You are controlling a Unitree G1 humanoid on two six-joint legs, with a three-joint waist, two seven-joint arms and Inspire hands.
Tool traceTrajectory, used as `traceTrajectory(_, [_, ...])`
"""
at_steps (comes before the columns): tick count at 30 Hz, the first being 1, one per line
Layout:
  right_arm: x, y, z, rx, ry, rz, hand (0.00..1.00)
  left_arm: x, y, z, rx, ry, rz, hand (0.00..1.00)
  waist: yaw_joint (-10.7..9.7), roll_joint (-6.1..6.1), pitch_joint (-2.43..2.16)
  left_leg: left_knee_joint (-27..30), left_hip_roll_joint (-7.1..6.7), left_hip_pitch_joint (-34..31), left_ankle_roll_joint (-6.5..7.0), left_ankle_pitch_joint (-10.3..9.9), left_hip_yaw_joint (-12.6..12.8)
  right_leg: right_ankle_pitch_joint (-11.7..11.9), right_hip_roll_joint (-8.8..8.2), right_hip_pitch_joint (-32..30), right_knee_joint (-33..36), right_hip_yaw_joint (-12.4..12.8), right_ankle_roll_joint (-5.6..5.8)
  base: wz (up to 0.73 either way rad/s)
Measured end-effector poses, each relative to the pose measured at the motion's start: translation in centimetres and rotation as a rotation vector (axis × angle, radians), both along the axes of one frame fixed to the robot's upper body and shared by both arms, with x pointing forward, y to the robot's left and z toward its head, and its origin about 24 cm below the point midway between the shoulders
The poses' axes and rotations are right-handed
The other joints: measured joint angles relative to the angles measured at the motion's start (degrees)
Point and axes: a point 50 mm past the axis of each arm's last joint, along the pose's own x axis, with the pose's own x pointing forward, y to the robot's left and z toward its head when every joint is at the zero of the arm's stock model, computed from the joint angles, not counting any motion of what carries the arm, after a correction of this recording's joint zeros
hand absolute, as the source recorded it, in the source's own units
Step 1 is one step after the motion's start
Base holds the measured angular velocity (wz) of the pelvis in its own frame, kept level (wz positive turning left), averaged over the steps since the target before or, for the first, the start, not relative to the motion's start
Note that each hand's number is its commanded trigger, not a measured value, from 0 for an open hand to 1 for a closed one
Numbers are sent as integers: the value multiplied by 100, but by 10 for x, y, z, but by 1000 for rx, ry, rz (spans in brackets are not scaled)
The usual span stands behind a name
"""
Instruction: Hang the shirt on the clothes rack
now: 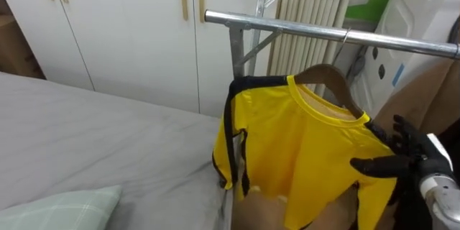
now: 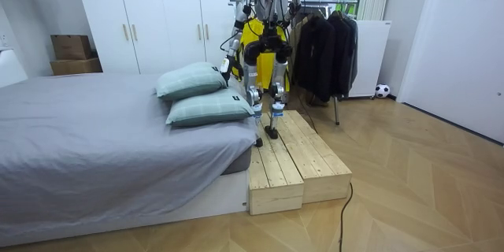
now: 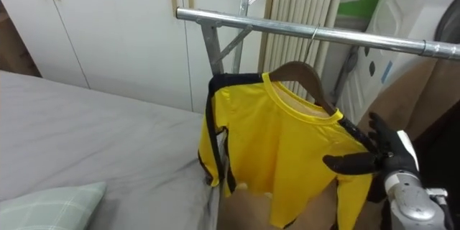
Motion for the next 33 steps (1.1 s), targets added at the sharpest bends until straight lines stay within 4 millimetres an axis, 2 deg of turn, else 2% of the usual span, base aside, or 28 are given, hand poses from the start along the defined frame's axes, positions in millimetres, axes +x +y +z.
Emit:
traceTrajectory(13, [1, -12, 18, 96, -126, -141, 0, -8, 0, 0, -10, 19, 14, 0, -132, -14, -4, 0, -2, 6, -2, 3, 36, 1, 1, -19, 12, 56, 1, -2])
traceTrajectory(21, [-1, -14, 18, 101, -136, -180, 0, -12, 0, 1, -9, 25, 16, 0, -225, -33, 7, 1, -3, 28, -2, 3, 35, -3, 1, 12, 10, 63, 5, 0])
traceTrajectory(26, [-8, -17, 17, 90, -140, -203, 0, -15, 0, 1, -8, 31, 21, 0, -327, -44, 13, 2, -5, 28, -1, 2, 61, -6, 1, 0, 14, 89, 11, -1])
traceTrajectory(33, [-31, -31, 3, 89, -96, -262, 0, -20, 1, 2, -16, 34, 46, 0, -438, -78, 17, -2, -8, -21, -1, 2, 85, -8, 12, -73, 18, 135, 23, -4])
